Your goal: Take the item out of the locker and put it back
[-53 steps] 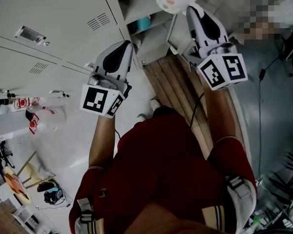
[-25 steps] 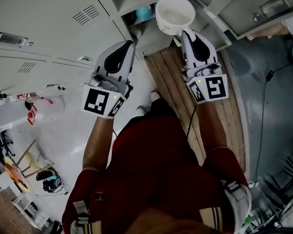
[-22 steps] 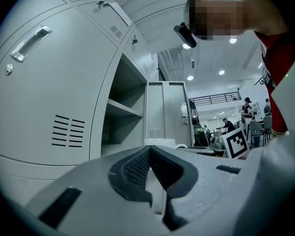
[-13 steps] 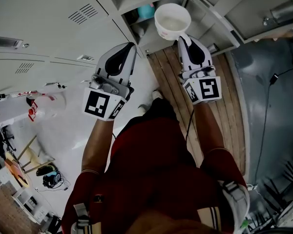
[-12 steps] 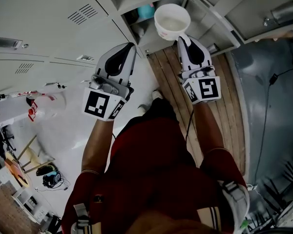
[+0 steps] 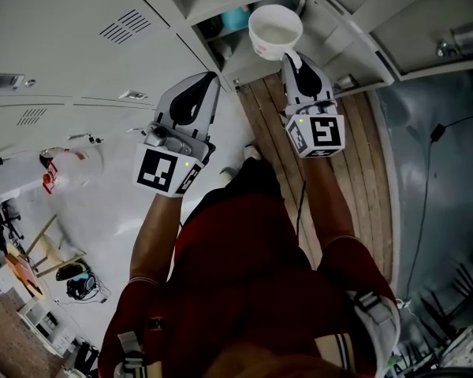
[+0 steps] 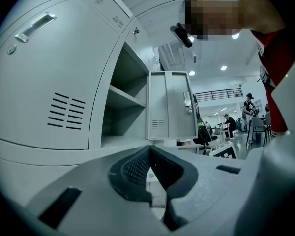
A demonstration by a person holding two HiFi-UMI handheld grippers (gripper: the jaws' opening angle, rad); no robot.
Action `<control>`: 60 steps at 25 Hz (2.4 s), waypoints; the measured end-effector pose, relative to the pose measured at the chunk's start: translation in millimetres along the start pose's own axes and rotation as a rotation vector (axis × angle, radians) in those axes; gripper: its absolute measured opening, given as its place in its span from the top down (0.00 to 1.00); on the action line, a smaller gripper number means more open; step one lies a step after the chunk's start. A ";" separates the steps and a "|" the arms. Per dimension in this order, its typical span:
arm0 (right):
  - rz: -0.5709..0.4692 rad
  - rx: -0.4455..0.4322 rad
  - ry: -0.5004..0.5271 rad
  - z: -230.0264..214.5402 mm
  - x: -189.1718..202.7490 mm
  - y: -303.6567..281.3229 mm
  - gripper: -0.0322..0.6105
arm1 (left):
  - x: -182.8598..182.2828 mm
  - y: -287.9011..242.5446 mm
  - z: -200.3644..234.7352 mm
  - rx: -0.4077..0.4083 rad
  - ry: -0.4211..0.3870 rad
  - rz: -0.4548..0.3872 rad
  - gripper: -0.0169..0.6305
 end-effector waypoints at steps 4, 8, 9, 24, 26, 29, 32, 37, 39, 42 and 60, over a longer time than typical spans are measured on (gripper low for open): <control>0.012 0.018 0.004 -3.1 9.5 -14.3 0.89 | 7.2 -5.4 2.8 0.004 0.003 0.015 0.97; 0.024 0.043 -0.004 -6.4 19.9 -28.7 0.89 | 12.5 -8.3 7.7 0.001 0.007 0.021 0.97; 0.027 0.049 -0.006 -7.0 22.1 -32.3 0.89 | 13.4 -8.8 8.8 0.001 0.007 0.023 0.96; 0.086 0.143 -0.042 -28.9 56.6 -80.3 0.89 | 29.9 -23.3 31.8 0.001 0.015 0.046 0.96; 0.094 0.152 -0.041 -32.1 60.5 -86.3 0.89 | 31.2 -26.5 33.7 0.002 0.016 0.049 0.96; 0.107 0.164 -0.040 -36.1 66.8 -95.9 0.89 | 33.4 -30.9 35.4 0.005 0.016 0.055 0.96; 0.122 0.178 -0.044 -39.2 73.2 -106.9 0.89 | 36.2 -33.9 37.9 0.002 0.022 0.074 0.97; 0.139 0.190 -0.035 -42.6 80.1 -124.1 0.89 | 38.8 -38.3 44.5 -0.015 0.031 0.081 0.96; 0.139 0.192 -0.029 -44.8 81.0 -129.5 0.89 | 40.1 -40.0 47.2 -0.022 0.036 0.087 0.96; 0.139 0.194 -0.023 -47.0 81.0 -136.2 0.89 | 36.5 -43.4 50.6 -0.033 0.040 0.070 0.96; 0.151 0.214 0.011 -52.2 98.8 -171.5 0.88 | 47.3 -50.6 60.9 -0.065 0.064 0.089 0.96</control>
Point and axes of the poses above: the fingertips, and each gripper's own axes: y backward along the fingers, z to its left, x out of its underside, the point moved 4 cm from there along y, backward along the fingers, and after that the axes turned 9 degrees about z, right-handed, at the moved point
